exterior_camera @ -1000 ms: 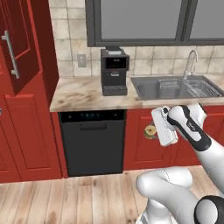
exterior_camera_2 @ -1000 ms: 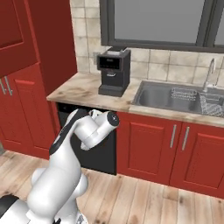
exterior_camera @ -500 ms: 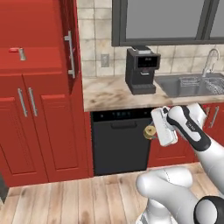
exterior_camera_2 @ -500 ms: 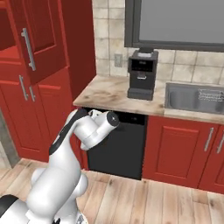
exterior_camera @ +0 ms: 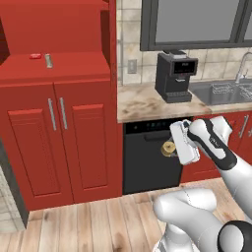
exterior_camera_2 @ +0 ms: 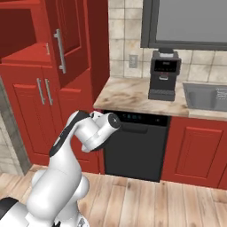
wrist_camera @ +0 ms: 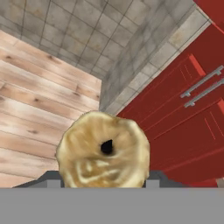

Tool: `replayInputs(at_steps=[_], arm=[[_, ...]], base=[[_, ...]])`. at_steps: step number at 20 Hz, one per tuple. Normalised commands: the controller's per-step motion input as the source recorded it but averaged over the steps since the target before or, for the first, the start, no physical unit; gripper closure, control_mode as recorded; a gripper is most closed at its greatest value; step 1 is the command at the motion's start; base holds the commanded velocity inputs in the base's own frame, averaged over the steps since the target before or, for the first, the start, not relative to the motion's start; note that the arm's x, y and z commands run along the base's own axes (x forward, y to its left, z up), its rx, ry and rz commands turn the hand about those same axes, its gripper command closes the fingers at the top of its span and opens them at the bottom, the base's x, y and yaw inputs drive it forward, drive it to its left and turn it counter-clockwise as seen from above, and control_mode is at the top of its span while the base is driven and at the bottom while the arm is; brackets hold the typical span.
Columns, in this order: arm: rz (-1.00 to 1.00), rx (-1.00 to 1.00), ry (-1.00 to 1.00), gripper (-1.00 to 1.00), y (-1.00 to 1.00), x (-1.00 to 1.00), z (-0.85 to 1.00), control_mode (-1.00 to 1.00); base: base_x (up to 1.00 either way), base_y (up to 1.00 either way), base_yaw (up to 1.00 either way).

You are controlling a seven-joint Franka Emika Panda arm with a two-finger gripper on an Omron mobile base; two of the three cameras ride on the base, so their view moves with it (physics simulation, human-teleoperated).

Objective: Pick the candle and candle from the dining table and place them in the open cabinet. Close the cabinet after placing the objects.

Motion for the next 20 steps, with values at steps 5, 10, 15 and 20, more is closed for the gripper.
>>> replayInputs(at_steps=[5,10,15,20], arm=[[0.0,0.0,0.0,1.0,0.0,0.0,0.0,1.0],[0.0,0.0,0.0,1.0,0.0,0.0,0.0,1.0],[0.0,0.0,0.0,1.0,0.0,0.0,0.0,1.0],[0.0,0.0,0.0,1.0,0.0,0.0,0.0,1.0]], base=[[-0.32,0.73,-0.13],[-0.28,0.73,-0.11],[-0.09,0.76,-0.11],[0.32,0.7,-0.1]])
